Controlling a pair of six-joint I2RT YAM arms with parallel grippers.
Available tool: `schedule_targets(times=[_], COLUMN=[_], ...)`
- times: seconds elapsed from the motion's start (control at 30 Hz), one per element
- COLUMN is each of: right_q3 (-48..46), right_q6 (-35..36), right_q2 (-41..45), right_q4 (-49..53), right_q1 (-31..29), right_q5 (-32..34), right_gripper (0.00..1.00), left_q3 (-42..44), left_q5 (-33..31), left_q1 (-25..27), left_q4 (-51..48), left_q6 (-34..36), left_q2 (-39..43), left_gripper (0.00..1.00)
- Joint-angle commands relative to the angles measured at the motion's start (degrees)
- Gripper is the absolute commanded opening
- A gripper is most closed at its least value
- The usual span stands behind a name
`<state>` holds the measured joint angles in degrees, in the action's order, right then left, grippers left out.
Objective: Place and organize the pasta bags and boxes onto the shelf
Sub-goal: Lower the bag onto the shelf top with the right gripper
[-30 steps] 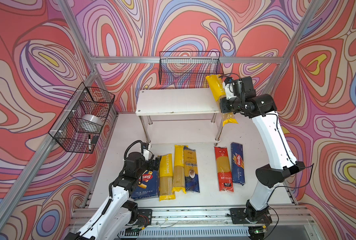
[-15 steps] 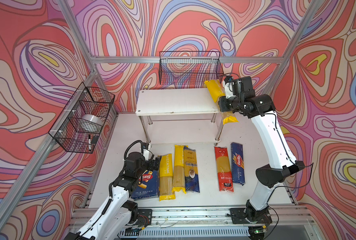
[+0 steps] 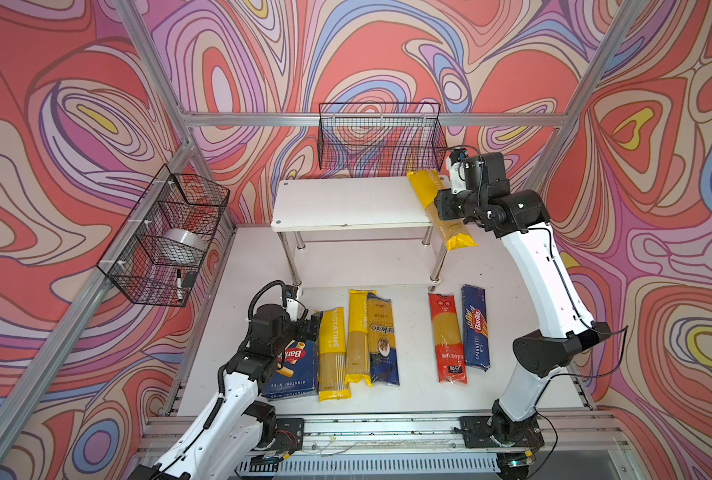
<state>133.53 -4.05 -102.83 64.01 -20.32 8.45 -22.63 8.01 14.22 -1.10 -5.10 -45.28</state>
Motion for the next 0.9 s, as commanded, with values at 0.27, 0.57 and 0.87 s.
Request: schedule_targets(times=[0.27,0.57,0.87], right_q3=[-4.5,-11.7,-12.7], right_q6=[-0.4,-1.2,0.3], right_q2=[14.7,22.7,23.6], right_q4=[6.3,12.6,20.1], right_q1=[0.4,0.4,0.4], right_q5=[-5.0,-12.7,-17.2], right_gripper=[0.51,0.55,0.57], left_q3=[-0.2,-0.2,-0.2], left_q5=[0.0,-0.1,-0.1], left_q1=[0.0,0.0,0.0], left_q4=[-1.8,-1.7,-1.7], left_q6=[0.6,0.6,0.5], left_q2=[0.7,0.7,0.7], left_gripper=[1.00,1.00,1.00])
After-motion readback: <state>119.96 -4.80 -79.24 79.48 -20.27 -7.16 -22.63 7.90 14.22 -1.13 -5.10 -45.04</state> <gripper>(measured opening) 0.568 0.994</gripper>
